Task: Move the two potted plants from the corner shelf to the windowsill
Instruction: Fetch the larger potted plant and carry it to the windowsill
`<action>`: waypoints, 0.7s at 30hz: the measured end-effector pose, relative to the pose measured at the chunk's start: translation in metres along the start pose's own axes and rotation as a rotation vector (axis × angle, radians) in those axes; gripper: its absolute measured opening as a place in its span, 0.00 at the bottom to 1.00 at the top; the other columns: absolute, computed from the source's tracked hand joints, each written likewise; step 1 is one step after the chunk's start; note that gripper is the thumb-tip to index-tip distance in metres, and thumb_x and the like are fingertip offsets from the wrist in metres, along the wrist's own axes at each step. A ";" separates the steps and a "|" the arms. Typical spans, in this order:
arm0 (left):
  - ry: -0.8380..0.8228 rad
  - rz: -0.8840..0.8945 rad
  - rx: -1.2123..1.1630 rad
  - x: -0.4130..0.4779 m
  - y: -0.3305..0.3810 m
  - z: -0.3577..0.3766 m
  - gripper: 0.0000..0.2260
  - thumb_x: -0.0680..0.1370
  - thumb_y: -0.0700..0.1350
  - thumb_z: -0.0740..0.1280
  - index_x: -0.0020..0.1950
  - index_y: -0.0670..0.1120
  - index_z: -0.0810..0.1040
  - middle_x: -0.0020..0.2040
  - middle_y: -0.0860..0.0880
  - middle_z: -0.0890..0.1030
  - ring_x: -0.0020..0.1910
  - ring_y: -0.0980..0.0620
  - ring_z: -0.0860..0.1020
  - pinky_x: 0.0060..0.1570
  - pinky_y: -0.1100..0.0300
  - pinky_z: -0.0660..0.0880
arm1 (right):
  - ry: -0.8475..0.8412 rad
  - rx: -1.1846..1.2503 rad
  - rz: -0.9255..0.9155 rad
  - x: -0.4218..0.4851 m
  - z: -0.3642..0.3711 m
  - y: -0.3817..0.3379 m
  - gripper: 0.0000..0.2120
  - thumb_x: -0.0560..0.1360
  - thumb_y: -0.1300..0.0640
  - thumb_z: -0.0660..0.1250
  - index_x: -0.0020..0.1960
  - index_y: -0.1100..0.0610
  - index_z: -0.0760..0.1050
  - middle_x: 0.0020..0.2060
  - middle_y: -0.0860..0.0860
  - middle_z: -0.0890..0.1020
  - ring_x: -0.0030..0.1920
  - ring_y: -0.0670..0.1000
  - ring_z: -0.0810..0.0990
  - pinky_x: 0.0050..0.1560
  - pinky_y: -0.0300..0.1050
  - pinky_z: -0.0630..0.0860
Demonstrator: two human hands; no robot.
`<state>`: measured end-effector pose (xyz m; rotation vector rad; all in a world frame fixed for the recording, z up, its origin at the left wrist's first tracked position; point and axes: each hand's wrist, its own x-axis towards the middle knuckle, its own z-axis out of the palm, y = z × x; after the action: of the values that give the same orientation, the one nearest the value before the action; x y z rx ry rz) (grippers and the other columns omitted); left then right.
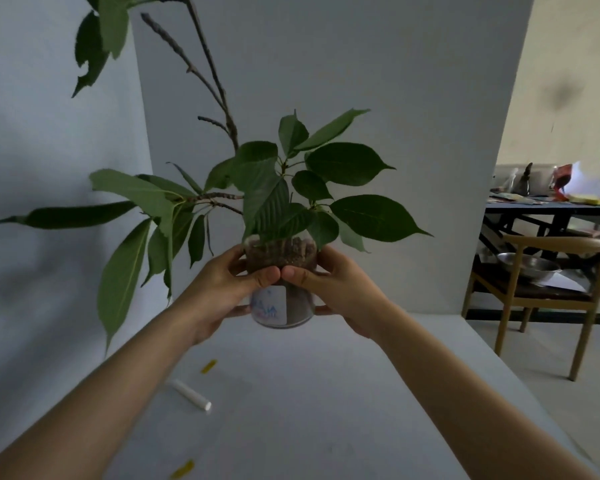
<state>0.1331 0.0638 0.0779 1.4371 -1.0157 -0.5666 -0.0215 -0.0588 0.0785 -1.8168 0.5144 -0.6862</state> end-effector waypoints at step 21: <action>-0.050 0.005 -0.002 0.055 0.288 -0.003 0.13 0.74 0.47 0.74 0.55 0.59 0.78 0.58 0.57 0.82 0.57 0.55 0.79 0.47 0.53 0.79 | 0.085 0.095 -0.004 0.025 -0.101 -0.266 0.25 0.72 0.46 0.76 0.66 0.47 0.73 0.63 0.45 0.80 0.59 0.52 0.81 0.44 0.48 0.81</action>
<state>0.0910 0.0507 0.3677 1.4244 -1.0579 -0.6020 -0.0657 -0.0570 0.3609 -1.7062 0.5254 -0.7802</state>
